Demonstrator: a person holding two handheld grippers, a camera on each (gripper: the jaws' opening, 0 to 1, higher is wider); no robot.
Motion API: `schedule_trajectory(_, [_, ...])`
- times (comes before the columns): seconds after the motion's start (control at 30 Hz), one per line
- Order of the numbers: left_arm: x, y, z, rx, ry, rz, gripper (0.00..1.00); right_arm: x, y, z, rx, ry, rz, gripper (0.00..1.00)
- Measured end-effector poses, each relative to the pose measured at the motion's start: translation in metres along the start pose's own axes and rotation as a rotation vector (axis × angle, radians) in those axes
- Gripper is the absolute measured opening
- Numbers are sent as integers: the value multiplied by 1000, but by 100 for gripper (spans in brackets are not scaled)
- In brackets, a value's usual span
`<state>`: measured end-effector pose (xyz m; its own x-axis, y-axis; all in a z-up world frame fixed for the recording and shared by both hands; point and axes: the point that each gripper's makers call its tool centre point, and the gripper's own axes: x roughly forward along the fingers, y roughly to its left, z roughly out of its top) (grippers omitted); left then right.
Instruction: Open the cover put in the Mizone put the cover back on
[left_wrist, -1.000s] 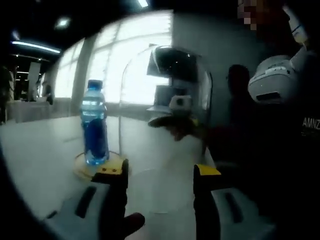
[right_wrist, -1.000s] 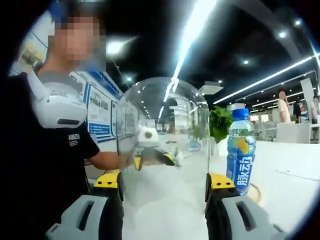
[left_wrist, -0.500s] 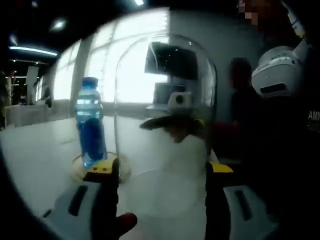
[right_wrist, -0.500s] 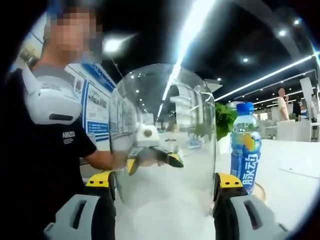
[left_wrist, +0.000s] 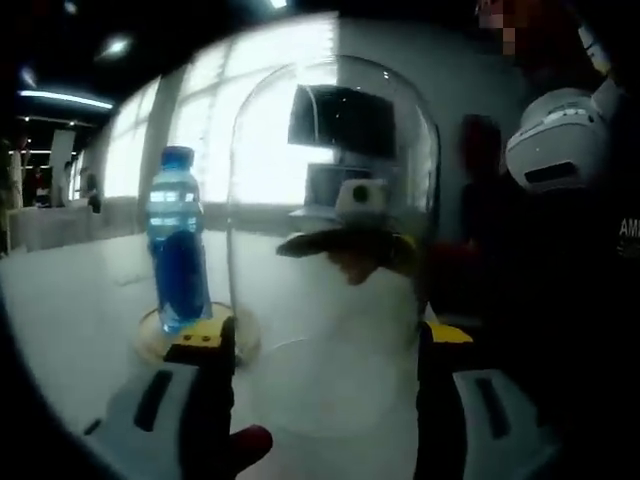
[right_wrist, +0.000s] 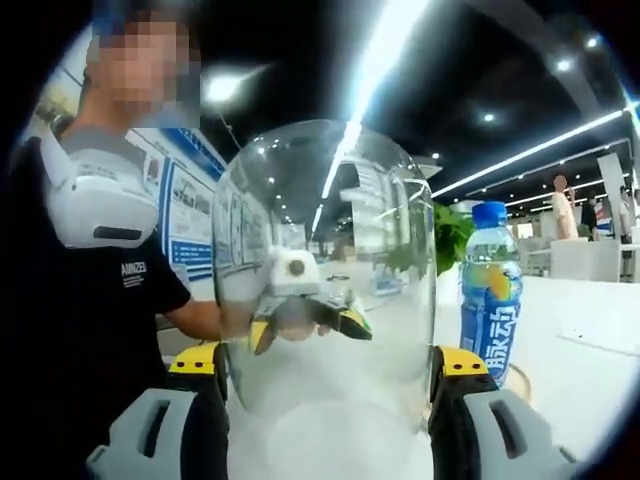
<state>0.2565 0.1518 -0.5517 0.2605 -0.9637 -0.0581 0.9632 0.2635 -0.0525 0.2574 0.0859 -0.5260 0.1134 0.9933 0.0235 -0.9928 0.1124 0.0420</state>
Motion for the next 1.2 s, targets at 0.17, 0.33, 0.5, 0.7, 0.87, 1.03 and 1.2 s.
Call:
schedule_trajectory(0.17, [4,-1,3,-31,-42,3,65,1,0,0,8,-13,-2,77])
schedule_trajectory(0.33, [7,-1,4,-36,-59,9,68,3,1,0,10,-7,-9,78])
schedule_trajectory(0.5, [14,-2,4,-30,-74,24,71,4,1,-1,10,-20,-20,79])
schedule_trajectory(0.7, [14,-1,5,-18,-77,34,71,3,0,-1,8,-21,-25,79])
schedule_trajectory(0.87, [12,-2,6,-7,-94,40,70,3,1,-1,6,-19,-27,79])
schedule_trajectory(1.03, [12,-1,7,-4,-95,34,70,4,1,-2,-14,2,-23,79])
schedule_trajectory(1.2, [13,-1,10,-35,-97,9,73,6,1,-6,-53,39,-6,80])
